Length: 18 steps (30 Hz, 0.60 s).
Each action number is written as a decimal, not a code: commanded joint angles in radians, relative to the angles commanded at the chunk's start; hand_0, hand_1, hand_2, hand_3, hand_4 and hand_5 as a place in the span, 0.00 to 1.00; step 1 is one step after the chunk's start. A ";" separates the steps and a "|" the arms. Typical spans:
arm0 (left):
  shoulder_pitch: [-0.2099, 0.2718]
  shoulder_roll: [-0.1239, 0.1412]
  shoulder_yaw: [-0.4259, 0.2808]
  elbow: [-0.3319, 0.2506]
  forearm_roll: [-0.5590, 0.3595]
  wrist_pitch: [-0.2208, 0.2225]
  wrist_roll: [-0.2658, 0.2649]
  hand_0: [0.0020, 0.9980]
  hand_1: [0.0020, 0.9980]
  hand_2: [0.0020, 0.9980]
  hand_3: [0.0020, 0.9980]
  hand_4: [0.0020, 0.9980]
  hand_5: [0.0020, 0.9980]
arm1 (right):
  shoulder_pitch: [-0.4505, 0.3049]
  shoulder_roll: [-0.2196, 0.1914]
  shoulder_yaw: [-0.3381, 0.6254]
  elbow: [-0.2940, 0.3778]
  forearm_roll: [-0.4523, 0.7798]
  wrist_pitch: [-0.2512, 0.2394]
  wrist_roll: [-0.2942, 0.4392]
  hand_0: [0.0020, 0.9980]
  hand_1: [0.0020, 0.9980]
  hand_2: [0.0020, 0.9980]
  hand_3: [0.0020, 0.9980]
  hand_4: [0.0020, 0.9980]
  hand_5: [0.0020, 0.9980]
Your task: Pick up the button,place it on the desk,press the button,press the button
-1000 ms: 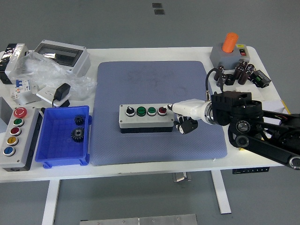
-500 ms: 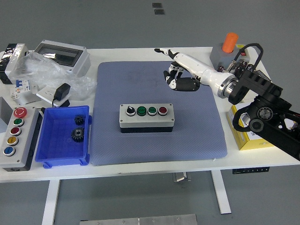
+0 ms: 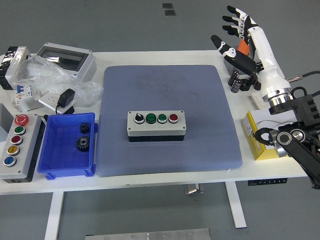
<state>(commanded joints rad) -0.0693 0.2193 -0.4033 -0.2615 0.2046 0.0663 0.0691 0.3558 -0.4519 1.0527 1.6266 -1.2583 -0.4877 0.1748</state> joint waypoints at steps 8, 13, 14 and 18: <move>-0.003 0.023 0.022 -0.001 -0.004 0.030 0.036 0.64 0.60 0.57 0.55 0.33 0.00 | -0.124 0.022 0.060 0.004 0.072 -0.005 0.084 0.87 0.79 0.80 0.81 0.93 0.76; 0.009 0.040 0.041 -0.002 -0.028 0.035 0.044 0.64 0.61 0.58 0.56 0.42 0.00 | -0.158 0.051 0.074 -0.008 0.077 0.002 0.087 0.87 0.78 0.80 0.79 0.94 0.78; 0.010 0.042 0.045 -0.002 -0.032 0.036 0.044 0.64 0.61 0.58 0.56 0.42 0.00 | -0.161 0.054 0.075 -0.009 0.077 0.004 0.087 0.87 0.78 0.80 0.79 0.94 0.78; 0.018 0.054 0.062 -0.002 -0.055 0.038 0.043 0.64 0.61 0.58 0.56 0.42 0.00 | -0.168 0.064 0.070 -0.012 0.070 0.014 0.076 0.87 0.78 0.80 0.79 0.94 0.78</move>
<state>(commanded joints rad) -0.0517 0.2732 -0.3413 -0.2638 0.1497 0.1040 0.1117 0.1876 -0.3880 1.1227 1.6146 -1.1884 -0.4735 0.2512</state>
